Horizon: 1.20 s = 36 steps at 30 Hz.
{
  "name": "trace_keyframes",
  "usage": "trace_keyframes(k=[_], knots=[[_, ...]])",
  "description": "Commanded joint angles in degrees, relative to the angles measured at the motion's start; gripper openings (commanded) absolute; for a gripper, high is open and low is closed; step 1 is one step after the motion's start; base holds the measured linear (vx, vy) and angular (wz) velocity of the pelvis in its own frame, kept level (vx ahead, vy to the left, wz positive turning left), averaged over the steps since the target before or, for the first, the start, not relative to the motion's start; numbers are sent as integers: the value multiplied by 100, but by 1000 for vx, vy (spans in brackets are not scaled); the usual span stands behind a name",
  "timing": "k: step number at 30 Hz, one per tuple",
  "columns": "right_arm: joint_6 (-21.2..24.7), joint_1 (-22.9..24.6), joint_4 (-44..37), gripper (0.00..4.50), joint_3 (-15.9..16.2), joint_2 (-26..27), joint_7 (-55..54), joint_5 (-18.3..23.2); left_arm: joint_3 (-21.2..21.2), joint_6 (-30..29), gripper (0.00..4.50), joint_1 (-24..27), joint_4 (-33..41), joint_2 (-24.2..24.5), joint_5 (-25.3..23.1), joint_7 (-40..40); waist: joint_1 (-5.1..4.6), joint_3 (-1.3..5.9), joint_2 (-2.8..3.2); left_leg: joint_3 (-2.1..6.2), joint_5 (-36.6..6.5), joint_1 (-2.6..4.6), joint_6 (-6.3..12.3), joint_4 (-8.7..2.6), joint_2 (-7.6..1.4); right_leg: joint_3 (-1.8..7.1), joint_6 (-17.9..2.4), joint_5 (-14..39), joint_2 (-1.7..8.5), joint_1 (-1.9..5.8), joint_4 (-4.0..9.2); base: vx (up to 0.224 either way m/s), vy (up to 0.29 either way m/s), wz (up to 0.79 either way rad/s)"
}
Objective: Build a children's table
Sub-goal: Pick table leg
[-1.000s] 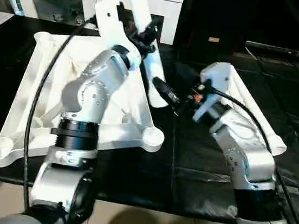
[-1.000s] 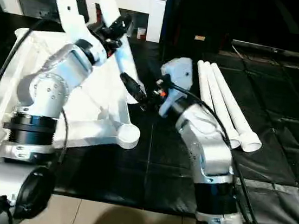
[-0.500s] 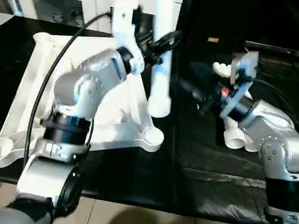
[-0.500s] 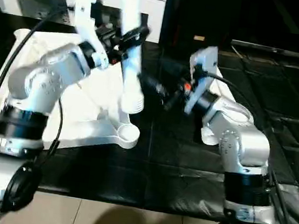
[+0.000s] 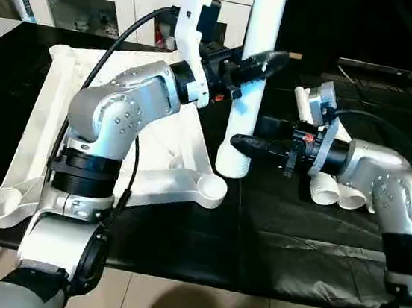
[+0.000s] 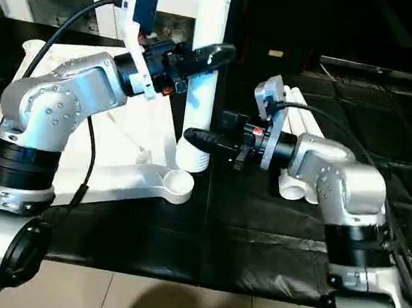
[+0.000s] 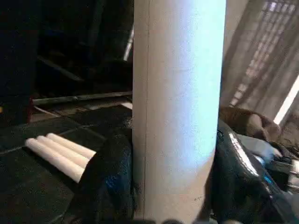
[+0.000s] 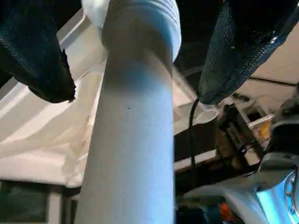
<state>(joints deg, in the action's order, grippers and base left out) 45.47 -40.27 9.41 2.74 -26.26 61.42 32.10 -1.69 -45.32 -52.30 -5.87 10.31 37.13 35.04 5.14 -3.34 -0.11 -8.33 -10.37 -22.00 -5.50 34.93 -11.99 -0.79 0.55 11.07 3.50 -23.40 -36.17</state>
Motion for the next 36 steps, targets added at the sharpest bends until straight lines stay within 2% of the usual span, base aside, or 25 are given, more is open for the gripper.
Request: trace_keyframes(k=[1,2,3,5,12,15,19,20,24,25,27,31,33,36], knots=[[130,-126,45,450,60,-40,86,88,131,-118,183,-59,240,35,124,187,17,459,-80,-133,-221,59,179,-318,36,94,-1572,-246,225,411,301,0,0,0],[140,-141,66,450,71,-36,96,84,146,-132,183,-56,258,41,129,211,15,463,-93,-135,-176,56,195,-317,35,96,-1577,-301,224,413,294,0,0,0],[145,-148,76,450,77,-34,101,81,154,-139,183,-55,267,44,132,222,20,465,-79,-134,-158,58,196,-316,34,94,-1581,-319,226,411,291,0,0,0],[163,-162,97,420,93,-26,122,82,178,-174,183,-47,303,53,155,262,17,466,-88,-137,-154,54,205,-312,41,95,-1575,-328,222,416,297,0,0,0],[298,-135,91,366,195,71,257,127,242,-252,183,-69,344,-24,180,338,13,464,-71,-135,-196,60,189,-314,38,92,-1560,-241,220,411,305,0,0,0],[321,-138,122,336,178,116,273,162,279,-243,183,-86,336,-69,186,350,11,469,-108,-140,-154,53,199,-313,39,95,-1571,-315,217,420,299,0,0,0],[413,-137,136,312,175,161,300,217,326,-237,183,-110,354,-140,175,367,-1,467,-124,-145,-120,55,235,-309,34,97,-1564,-287,220,417,298,0,0,0],[435,-133,120,289,179,156,296,238,327,-241,183,-109,364,-144,177,368,-4,467,-113,-145,-112,55,241,-307,36,98,-1557,-283,218,418,298,0,0,0],[467,-94,68,276,177,158,274,276,329,-265,183,-83,409,-137,205,403,-6,466,-96,-143,-147,61,230,-307,36,98,-1533,-226,217,412,306,0,0,0],[476,-67,40,251,171,163,261,284,341,-276,183,-73,422,-133,213,422,-12,466,-89,-143,-155,60,221,-306,36,99,-1530,-229,213,411,311,0,0,0],[480,-57,29,238,168,165,254,287,349,-281,183,-71,426,-128,218,440,-9,471,-86,-141,-145,64,210,-306,34,97,-1544,-265,213,412,304,0,0,0],[504,-31,-1,215,133,175,227,288,358,-296,183,-87,432,-140,215,486,-7,475,-71,-136,-127,65,205,-305,35,94,-1567,-349,211,413,296,0,0,0],[502,-33,3,210,131,175,220,288,361,-284,183,-101,420,-137,208,495,-9,474,-88,-138,-137,62,201,-307,36,93,-1579,-370,209,418,297,0,0,0],[488,-38,14,207,141,172,217,274,363,-262,182,-118,406,-133,195,504,-7,474,-81,-137,-161,65,195,-306,35,94,-1574,-321,213,419,297,0,0,0]])
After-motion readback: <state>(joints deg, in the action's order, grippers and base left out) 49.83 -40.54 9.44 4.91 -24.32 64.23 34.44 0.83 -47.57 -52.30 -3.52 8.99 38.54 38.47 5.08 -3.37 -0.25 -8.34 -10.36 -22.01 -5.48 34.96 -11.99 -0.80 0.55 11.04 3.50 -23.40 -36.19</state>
